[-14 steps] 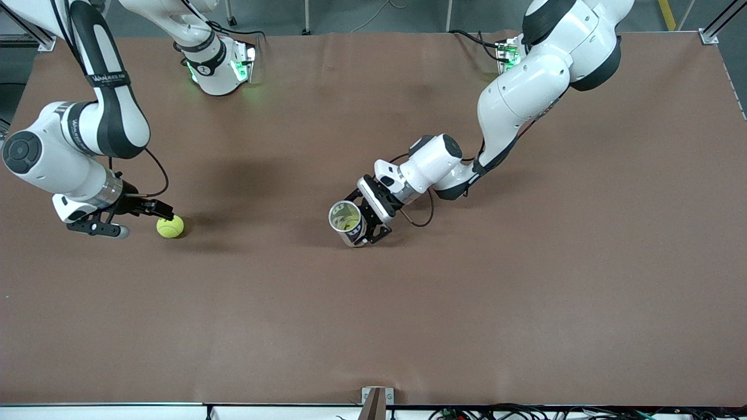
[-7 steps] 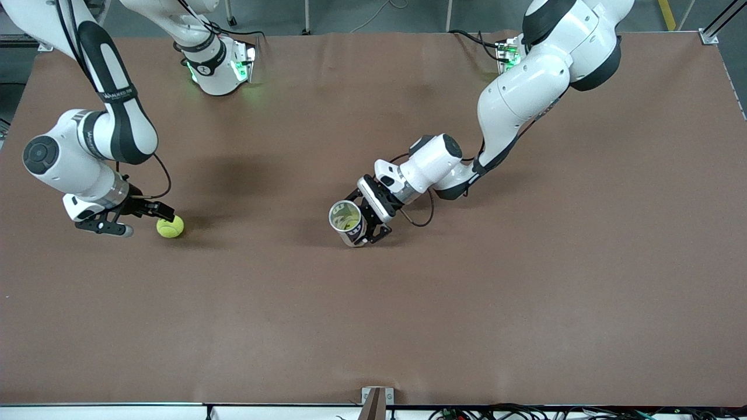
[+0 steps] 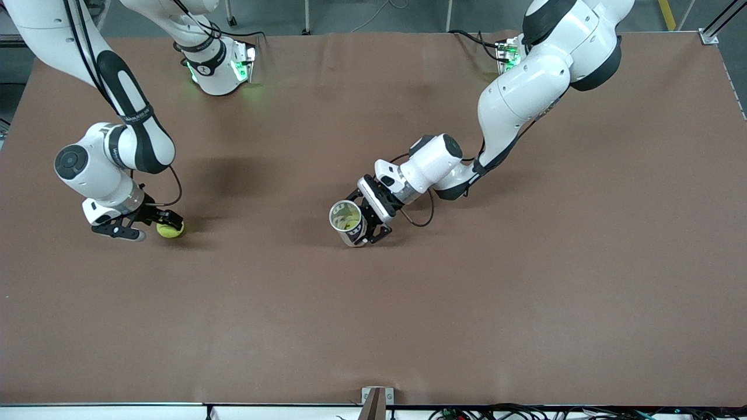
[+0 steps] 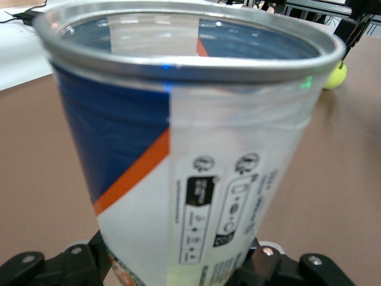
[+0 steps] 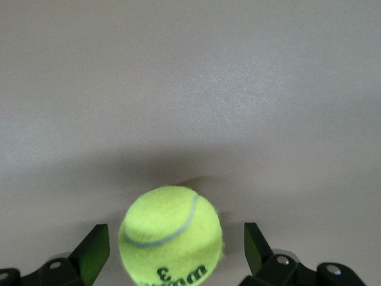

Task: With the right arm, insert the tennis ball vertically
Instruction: 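Move the right gripper to the second ball and grasp it, then carry the second ball with the right gripper above the can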

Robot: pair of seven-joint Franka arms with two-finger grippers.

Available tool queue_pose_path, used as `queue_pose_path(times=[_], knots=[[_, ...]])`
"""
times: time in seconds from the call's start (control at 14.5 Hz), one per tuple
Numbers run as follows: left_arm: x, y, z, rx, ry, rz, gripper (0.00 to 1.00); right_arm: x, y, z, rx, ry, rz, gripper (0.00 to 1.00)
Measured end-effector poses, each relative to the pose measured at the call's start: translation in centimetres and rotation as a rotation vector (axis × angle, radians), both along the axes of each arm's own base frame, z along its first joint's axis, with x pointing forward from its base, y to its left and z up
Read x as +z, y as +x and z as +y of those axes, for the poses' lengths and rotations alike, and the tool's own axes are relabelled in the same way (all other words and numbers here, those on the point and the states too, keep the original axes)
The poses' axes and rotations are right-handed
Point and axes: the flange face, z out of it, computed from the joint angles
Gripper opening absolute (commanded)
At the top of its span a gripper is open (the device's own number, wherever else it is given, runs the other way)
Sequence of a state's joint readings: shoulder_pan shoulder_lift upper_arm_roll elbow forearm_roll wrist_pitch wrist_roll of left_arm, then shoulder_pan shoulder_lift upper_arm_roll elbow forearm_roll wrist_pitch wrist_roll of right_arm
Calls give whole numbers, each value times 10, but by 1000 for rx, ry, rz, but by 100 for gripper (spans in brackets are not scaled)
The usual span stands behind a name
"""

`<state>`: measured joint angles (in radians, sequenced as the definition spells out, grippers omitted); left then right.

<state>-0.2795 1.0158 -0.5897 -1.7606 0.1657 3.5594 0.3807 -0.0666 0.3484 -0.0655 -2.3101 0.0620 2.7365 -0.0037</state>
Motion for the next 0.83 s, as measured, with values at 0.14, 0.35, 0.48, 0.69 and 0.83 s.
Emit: queue_pose_path(times=[0.14,0.35,0.48,0.69,0.83], knots=[[0,0,0,0,0,0,81,-8,-1,0,0,-1,3,100],[0,0,0,0,0,0,81,-12,-2,0,1,-1,8,100],[0,0,0,0,0,0,81,-12,-2,0,1,-1,8,93],[0,0,0,0,0,0,81,-12,-2,1,1,-1,8,58],[0,0,0,0,0,0,81,-10,-1,1,2,-1,5,27]])
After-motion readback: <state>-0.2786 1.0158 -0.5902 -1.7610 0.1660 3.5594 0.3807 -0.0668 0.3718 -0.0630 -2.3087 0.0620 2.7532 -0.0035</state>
